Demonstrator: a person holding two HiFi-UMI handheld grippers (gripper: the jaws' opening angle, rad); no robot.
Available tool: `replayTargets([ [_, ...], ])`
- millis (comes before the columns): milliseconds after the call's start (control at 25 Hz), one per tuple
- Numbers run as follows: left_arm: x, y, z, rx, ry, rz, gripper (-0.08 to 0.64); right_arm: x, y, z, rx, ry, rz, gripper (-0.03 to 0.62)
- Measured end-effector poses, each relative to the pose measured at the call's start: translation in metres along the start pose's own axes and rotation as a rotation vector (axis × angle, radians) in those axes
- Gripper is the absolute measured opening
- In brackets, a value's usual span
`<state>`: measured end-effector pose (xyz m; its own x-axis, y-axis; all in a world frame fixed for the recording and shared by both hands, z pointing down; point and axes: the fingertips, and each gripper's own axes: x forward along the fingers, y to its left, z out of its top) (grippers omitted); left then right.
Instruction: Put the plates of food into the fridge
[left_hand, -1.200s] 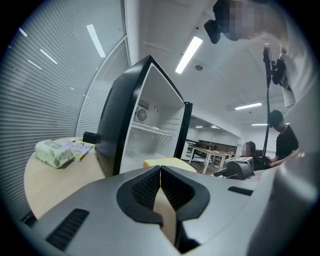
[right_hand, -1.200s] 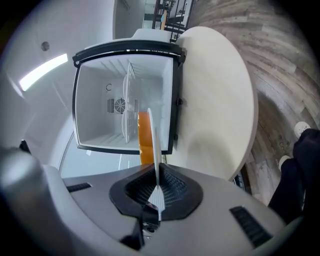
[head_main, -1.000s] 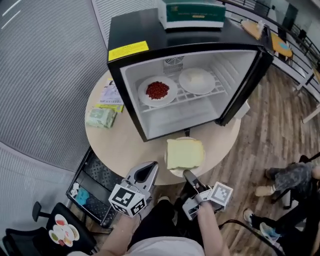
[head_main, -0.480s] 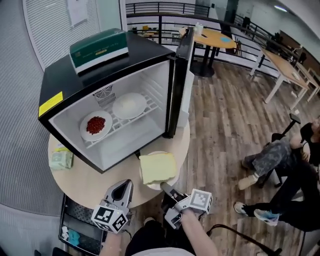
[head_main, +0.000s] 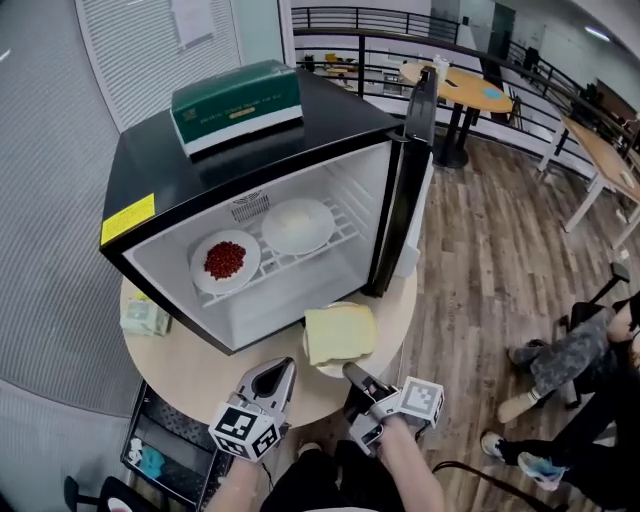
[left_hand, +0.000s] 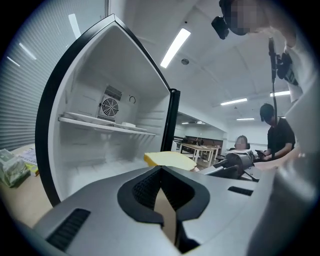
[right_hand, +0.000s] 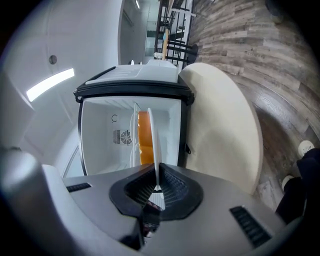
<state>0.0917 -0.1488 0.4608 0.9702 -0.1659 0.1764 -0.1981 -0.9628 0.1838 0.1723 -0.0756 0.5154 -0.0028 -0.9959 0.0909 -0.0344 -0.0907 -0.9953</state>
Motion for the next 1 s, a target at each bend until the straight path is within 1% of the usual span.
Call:
replayTargets([
  [120, 0.012, 0.016, 0.001, -0.002, -0.003, 0.027, 0.005, 0.026, -0.006, 0.008, -0.011, 0.048, -0.025, 0.018],
  [280, 0.031, 0.042, 0.004, -0.027, -0.02, 0.076, 0.005, 0.071, -0.018, 0.025, 0.003, 0.118, -0.044, 0.018],
  [440, 0.047, 0.06, 0.003, -0.041, -0.012, 0.112, 0.005, 0.116, -0.028, 0.036, -0.011, 0.192, -0.075, 0.018],
  [640, 0.054, 0.072, -0.001, -0.091, -0.026, 0.166, 0.005, 0.163, -0.033, 0.039, -0.025, 0.286, -0.12, 0.018],
  [800, 0.053, 0.076, -0.003, -0.114, -0.037, 0.181, 0.005, 0.195, -0.03, 0.04, -0.048, 0.337, -0.141, 0.018],
  [1000, 0.041, 0.078, -0.005, -0.134, -0.057, 0.205, 0.005, 0.23, -0.026, 0.034, -0.088, 0.41, -0.193, 0.018],
])
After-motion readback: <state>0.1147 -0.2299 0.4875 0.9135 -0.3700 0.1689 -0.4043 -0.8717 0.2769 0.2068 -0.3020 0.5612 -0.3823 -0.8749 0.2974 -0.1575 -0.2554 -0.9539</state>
